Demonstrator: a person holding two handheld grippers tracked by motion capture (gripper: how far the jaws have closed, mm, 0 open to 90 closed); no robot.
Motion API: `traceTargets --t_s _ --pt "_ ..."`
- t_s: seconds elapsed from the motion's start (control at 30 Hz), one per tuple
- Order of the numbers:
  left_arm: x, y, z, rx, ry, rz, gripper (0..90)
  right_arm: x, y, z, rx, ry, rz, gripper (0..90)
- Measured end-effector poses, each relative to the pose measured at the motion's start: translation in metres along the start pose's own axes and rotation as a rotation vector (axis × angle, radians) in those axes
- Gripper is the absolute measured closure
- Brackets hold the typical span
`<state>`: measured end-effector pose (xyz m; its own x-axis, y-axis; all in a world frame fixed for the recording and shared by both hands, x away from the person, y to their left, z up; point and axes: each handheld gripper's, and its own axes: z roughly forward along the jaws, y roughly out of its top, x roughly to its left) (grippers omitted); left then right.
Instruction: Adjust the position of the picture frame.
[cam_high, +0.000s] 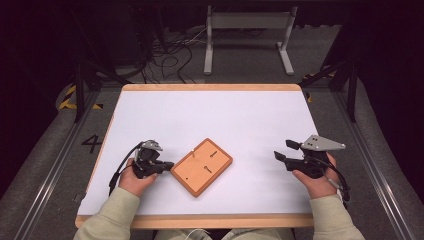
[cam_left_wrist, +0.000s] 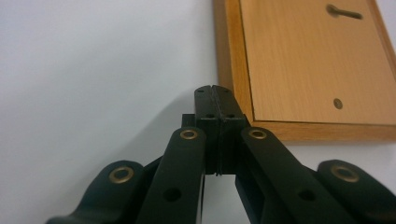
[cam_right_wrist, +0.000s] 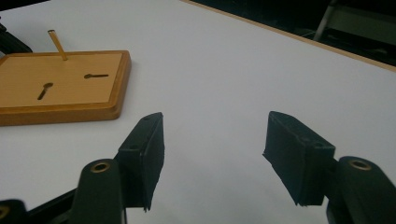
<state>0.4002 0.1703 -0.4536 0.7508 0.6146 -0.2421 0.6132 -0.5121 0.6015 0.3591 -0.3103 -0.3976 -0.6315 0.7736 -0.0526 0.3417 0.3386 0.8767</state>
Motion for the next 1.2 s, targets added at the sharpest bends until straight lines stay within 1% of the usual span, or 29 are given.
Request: traceTargets --t_s 0.03,0.07,0.17,0.2,0.23,0.27,0.33,0.37,0.4,0.43,0.5,0.6,0.63,0.7,0.77,0.8,0.9,0.97,1.03,1.07,1.1,1.13,1.2 --pt "-0.004 0.001 0.002 0.01 -0.009 0.024 90.0 0.001 0.001 0.0 0.0 0.006 -0.003 38.9" --pt "-0.008 0.002 0.004 0.016 -0.031 0.025 90.0 0.003 0.002 0.001 0.0 0.013 -0.01 39.5" --pt "-0.018 0.004 0.009 0.034 -0.075 0.048 90.0 0.007 0.003 0.003 0.004 0.033 -0.022 42.2" --pt "-0.02 0.004 0.01 0.039 -0.083 0.058 90.0 0.008 0.004 0.003 0.003 0.04 -0.025 42.8" --pt "-0.02 0.004 0.01 0.039 -0.083 0.058 90.0 0.008 0.004 0.003 0.003 0.04 -0.025 42.8" --pt "-0.024 0.005 0.012 0.05 -0.097 0.072 90.0 0.009 0.004 0.004 0.001 0.043 -0.033 43.8" --pt "-0.028 0.006 0.014 0.055 -0.114 0.082 90.0 0.012 0.004 0.005 -0.011 0.065 -0.034 47.2" --pt "-0.031 0.007 0.015 0.063 -0.131 0.087 90.0 0.014 0.004 0.005 -0.014 0.076 -0.035 48.6" --pt "-0.032 0.007 0.016 0.064 -0.138 0.096 90.0 0.016 0.004 0.006 -0.01 0.084 -0.041 50.8" --pt "-0.035 0.007 0.018 0.068 -0.157 0.102 90.0 0.017 0.005 0.006 -0.007 0.091 -0.041 52.8" --pt "-0.041 0.008 0.021 0.076 -0.177 0.125 90.0 0.021 0.006 0.007 0.001 0.119 -0.041 56.6" --pt "-0.049 0.01 0.024 0.087 -0.2 0.157 90.0 0.027 0.007 0.009 0.022 0.165 -0.032 67.3" --pt "-0.051 0.01 0.025 0.09 -0.205 0.166 90.0 0.03 0.008 0.01 0.034 0.182 -0.03 69.3" --pt "-0.053 0.011 0.026 0.094 -0.207 0.171 90.0 0.036 0.009 0.011 0.052 0.212 -0.048 73.9" --pt "-0.052 0.01 0.026 0.094 -0.223 0.163 90.0 0.042 0.01 0.013 0.066 0.254 -0.061 76.7" --pt "-0.051 0.011 0.025 0.08 -0.222 0.172 90.0 0.045 0.011 0.015 0.075 0.267 -0.077 79.2" --pt "-0.049 0.011 0.017 0.044 -0.199 0.167 89.9 0.059 0.013 0.018 0.112 0.31 -0.111 86.3" --pt "-0.045 0.011 0.012 0.011 -0.182 0.164 89.8 0.067 0.015 0.02 0.131 0.328 -0.126 90.0" --pt "-0.043 0.01 0.008 -0.01 -0.172 0.144 89.6 0.075 0.018 0.023 0.147 0.355 -0.139 90.0" --pt "-0.041 0.01 0.006 -0.03 -0.159 0.149 89.2 0.079 0.019 0.024 0.155 0.369 -0.143 90.0" --pt "-0.04 0.009 0.005 -0.037 -0.158 0.137 89.1 0.083 0.02 0.025 0.16 0.382 -0.149 90.0" --pt "-0.039 0.009 0.003 -0.046 -0.15 0.145 89.0 0.088 0.021 0.026 0.163 0.392 -0.154 90.0" --pt "-0.037 0.008 0.001 -0.061 -0.137 0.132 89.0 0.095 0.023 0.03 0.172 0.412 -0.16 90.0"
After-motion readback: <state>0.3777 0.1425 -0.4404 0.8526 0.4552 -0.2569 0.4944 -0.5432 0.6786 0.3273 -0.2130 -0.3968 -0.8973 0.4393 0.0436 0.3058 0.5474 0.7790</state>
